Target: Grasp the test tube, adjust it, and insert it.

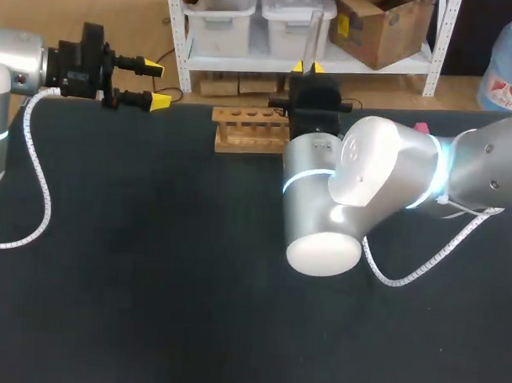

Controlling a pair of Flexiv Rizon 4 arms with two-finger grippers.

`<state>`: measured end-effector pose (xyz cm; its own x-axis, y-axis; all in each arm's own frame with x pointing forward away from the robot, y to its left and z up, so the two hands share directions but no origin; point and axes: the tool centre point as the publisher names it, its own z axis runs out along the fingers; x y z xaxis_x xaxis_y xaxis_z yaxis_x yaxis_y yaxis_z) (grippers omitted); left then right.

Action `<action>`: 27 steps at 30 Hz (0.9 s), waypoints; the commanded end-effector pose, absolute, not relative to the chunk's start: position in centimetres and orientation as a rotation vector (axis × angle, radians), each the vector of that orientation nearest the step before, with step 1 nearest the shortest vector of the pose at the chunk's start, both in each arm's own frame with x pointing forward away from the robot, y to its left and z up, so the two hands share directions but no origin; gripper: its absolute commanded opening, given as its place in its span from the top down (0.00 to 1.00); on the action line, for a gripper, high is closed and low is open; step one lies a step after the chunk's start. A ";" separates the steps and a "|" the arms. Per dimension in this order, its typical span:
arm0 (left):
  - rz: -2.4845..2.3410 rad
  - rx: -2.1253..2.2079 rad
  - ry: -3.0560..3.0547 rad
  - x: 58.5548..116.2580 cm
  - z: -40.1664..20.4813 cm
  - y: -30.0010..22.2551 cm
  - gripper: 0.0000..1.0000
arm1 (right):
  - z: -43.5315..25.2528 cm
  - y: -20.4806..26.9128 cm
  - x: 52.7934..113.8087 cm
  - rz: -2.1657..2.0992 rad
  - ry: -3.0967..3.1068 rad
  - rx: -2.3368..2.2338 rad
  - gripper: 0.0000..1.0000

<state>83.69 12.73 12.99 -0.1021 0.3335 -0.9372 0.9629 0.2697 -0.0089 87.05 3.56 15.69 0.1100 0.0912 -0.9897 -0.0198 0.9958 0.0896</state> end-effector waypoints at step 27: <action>-0.855 1.217 1.617 83.5 12.9 12.7 0.00 | 13.5 4.2 87.6 0.189 1.485 -0.103 1.00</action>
